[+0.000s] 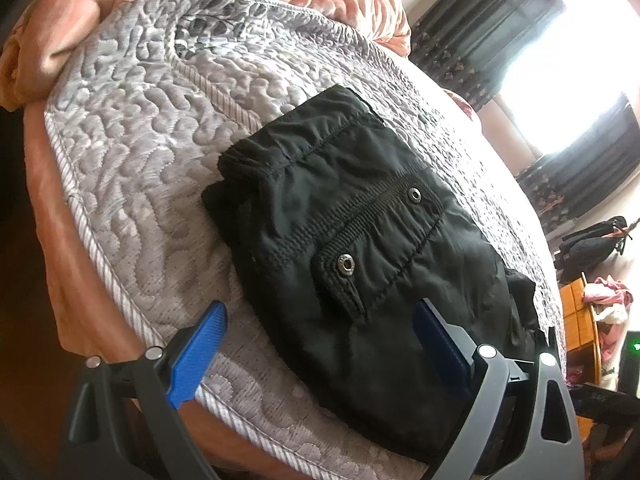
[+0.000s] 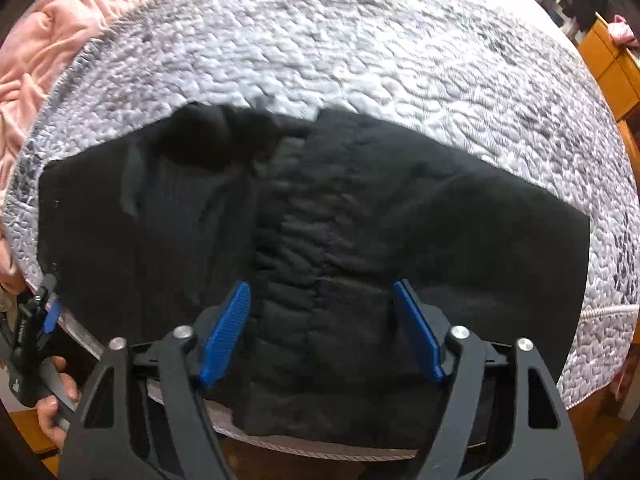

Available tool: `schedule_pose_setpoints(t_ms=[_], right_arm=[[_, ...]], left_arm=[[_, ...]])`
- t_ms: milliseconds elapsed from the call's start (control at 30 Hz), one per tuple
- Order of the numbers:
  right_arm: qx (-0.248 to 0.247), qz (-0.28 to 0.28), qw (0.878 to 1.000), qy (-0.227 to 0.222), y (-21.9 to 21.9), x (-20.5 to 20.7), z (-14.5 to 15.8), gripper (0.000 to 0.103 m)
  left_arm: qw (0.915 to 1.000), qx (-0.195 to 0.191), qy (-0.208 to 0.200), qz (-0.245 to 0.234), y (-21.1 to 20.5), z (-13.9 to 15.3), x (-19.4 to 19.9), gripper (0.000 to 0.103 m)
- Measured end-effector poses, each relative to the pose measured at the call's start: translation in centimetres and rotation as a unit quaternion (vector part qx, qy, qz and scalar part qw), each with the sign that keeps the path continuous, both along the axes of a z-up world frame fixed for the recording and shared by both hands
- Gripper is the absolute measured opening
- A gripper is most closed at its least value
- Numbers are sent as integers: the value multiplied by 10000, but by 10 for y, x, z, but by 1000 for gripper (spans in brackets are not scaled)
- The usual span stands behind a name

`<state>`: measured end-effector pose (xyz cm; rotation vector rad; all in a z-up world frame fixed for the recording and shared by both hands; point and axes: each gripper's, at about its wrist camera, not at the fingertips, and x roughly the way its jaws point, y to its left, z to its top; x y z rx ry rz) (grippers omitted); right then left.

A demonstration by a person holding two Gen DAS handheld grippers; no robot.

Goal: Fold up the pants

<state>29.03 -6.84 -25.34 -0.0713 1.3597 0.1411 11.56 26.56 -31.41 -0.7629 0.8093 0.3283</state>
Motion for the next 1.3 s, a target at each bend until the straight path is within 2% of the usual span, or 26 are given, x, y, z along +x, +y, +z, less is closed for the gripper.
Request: schedule_pose_setpoints(t_ms=[33, 167, 267, 500, 567, 600, 633, 667, 833, 900, 933, 1033, 1167, 1300], right_arm=[[37, -10, 10000, 28, -2, -6, -4, 60], [364, -1, 9993, 132, -5, -8, -2, 23], [529, 9, 9984, 215, 0, -10, 3, 8], [544, 76, 9983, 179, 8, -13, 12, 3], [535, 18, 9984, 160, 7, -13, 14, 16], [443, 30, 9989, 169, 9, -13, 15, 27], [298, 86, 9994, 144, 13, -14, 15, 51], [83, 154, 9998, 82, 19, -16, 14, 55], [-655, 351, 9972, 56, 36, -19, 3, 52], [-709, 280, 9970, 149, 33, -19, -3, 35], [-644, 227, 9975, 175, 29, -19, -4, 20], [-245, 109, 9993, 259, 20, -20, -2, 5], [145, 107, 9997, 188, 20, -27, 11, 2], [340, 339, 9988, 109, 36, -39, 23, 2]], left_arm=[[10000, -1, -6, -5, 1, 0, 0, 94], [10000, -5, -17, -41, 2, 0, 1, 94], [10000, -31, -32, -42, 3, -1, 1, 94], [9999, -75, -78, -18, 4, 0, -1, 94], [9999, -87, -90, -8, 4, -1, -2, 94], [9999, -91, -94, -5, 4, -1, -2, 94], [9999, -95, -100, -9, 4, -1, -2, 94], [9999, -93, -101, -16, 3, 0, -2, 94], [9999, -112, -128, -18, 3, 0, -2, 94], [9998, -146, -141, 8, 5, 0, -4, 94], [9998, -158, -148, 14, 6, 0, -4, 94], [9997, -181, -171, 25, 9, 0, -6, 95], [9996, -201, -174, 16, 10, 0, -6, 95], [9996, -203, -180, 13, 11, 0, -6, 95]])
